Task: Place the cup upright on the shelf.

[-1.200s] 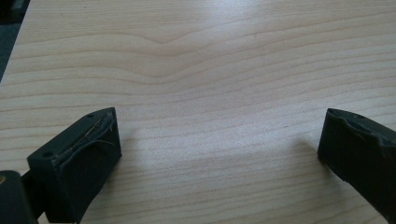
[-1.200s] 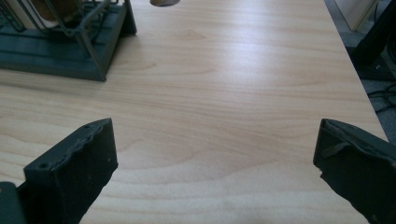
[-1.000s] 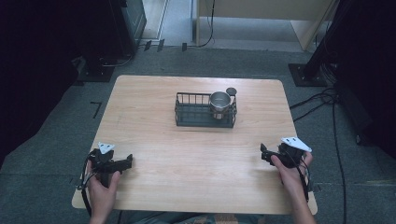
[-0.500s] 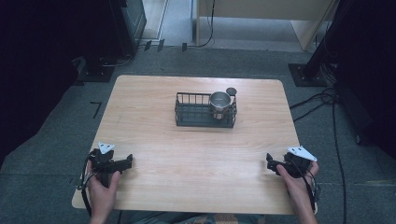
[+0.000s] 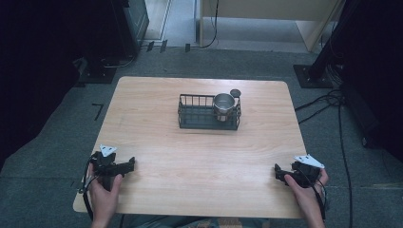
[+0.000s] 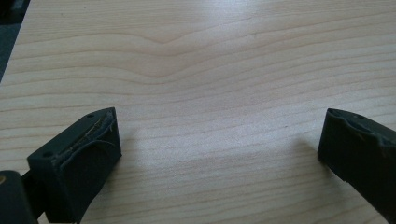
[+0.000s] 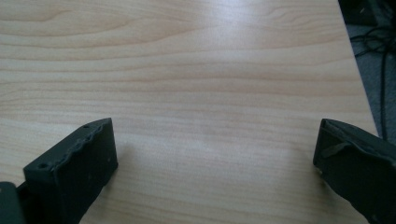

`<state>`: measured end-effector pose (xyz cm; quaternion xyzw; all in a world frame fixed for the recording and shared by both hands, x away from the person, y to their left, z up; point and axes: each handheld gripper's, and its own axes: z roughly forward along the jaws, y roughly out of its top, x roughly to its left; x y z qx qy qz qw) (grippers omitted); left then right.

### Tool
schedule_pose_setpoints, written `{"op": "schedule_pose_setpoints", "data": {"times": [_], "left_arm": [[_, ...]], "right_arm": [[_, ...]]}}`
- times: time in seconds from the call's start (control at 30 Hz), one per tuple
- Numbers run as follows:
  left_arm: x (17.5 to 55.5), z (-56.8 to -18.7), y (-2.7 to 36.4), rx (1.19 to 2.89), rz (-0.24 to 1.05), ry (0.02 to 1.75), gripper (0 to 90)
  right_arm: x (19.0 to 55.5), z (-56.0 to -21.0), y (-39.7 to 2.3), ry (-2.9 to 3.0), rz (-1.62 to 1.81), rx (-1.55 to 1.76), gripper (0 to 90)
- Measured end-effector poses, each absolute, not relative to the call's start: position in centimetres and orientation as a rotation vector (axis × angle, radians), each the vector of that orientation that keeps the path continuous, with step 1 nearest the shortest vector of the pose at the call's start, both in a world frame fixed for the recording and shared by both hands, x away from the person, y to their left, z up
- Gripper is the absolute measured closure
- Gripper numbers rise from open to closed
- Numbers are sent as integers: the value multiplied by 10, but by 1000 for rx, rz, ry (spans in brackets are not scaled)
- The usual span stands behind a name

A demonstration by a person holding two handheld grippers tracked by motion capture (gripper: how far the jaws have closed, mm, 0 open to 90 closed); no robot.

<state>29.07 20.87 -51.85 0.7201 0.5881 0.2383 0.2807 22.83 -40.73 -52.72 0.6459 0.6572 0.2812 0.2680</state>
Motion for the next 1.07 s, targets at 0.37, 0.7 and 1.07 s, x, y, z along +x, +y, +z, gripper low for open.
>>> {"op": "schedule_pose_setpoints", "data": {"times": [0.37,0.7,1.07], "left_arm": [[291,-519,209,1930,639,1576,0],[291,-518,209,1930,638,1576,0],[291,-518,209,1931,638,1576,0]], "right_arm": [[220,-528,-411,1800,779,1738,0],[220,-528,-411,1799,779,1739,0],[220,-528,-411,1799,779,1739,0]]}}
